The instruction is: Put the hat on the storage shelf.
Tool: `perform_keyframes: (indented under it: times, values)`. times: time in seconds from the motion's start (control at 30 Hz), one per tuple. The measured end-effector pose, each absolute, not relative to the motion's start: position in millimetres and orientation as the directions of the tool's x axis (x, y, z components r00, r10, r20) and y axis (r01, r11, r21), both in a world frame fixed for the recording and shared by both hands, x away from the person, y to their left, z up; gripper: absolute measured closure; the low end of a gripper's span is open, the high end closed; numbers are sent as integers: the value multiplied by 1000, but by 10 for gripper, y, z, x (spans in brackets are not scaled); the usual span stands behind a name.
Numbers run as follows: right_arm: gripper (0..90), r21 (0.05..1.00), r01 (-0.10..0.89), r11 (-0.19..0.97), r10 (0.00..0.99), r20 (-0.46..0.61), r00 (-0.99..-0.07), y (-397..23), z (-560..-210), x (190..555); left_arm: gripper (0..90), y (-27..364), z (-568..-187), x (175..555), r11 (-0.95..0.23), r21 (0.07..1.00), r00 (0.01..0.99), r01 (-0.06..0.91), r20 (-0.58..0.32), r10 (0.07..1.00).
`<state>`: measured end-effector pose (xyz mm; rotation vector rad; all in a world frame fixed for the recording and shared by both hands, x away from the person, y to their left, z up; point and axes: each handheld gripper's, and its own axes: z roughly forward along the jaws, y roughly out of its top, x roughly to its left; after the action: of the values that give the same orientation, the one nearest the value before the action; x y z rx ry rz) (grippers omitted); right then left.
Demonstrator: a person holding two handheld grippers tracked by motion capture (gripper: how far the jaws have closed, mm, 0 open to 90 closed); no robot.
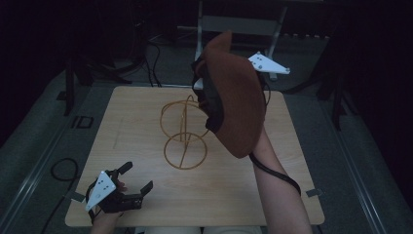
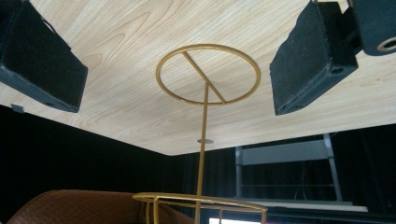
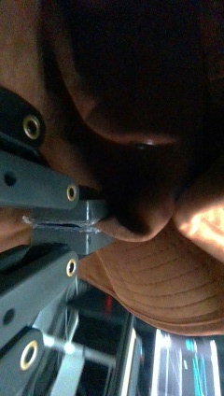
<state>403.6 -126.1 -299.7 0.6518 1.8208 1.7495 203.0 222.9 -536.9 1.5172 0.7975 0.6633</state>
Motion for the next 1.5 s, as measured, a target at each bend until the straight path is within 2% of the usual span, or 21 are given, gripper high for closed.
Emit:
perform_keyframes:
  times: [0.47, 0.73, 0.9, 0.97, 1.1, 1.17, 1.23, 1.27, 1.37, 1.43, 1.5]
  values:
    - [880, 986, 87, 144, 544, -5, -839, -633, -3292, 4059, 54, 2252, -5406, 2039, -5, 994, 594, 113, -63, 802]
    - [838, 954, 135, 268, 497, -17, -868, -367, -3446, 4108, 54, 2264, -5424, 2035, -8, 993, 597, 118, -64, 800]
    - [714, 938, 145, 316, 495, -33, -868, -291, -3504, 4122, 54, 2265, -5438, 2036, -13, 993, 596, 120, -61, 801]
    - [638, 936, 149, 318, 501, -32, -865, -280, -3504, 4113, 54, 2267, -5446, 2037, -12, 992, 595, 122, -64, 802]
    - [582, 921, 151, 359, 498, -52, -865, -264, -3499, 4106, 54, 2273, -5461, 2039, -12, 992, 598, 127, -67, 799]
    - [494, 908, 177, 379, 503, -41, -863, -281, -3486, 4116, 54, 2282, -5471, 2044, -2, 991, 598, 131, -77, 798]
    - [474, 905, 187, 381, 500, -32, -865, -308, -3481, 4114, 54, 2283, -5472, 2043, -3, 992, 592, 129, -74, 802]
    - [423, 906, 191, 379, 492, -22, -871, -322, -3480, 4114, 54, 2284, -5472, 2042, -2, 991, 593, 130, -76, 802]
    - [363, 900, 206, 385, 478, -4, -878, -336, -3484, 4109, 54, 2279, -5478, 2048, -6, 991, 593, 134, -75, 802]
    - [273, 901, 211, 380, 460, 14, -888, -341, -3484, 4095, 54, 2272, -5478, 2045, -5, 991, 594, 133, -75, 801]
    - [261, 903, 211, 375, 461, 16, -887, -343, -3483, 4081, 54, 2270, -5478, 2045, -7, 991, 592, 132, -73, 803]
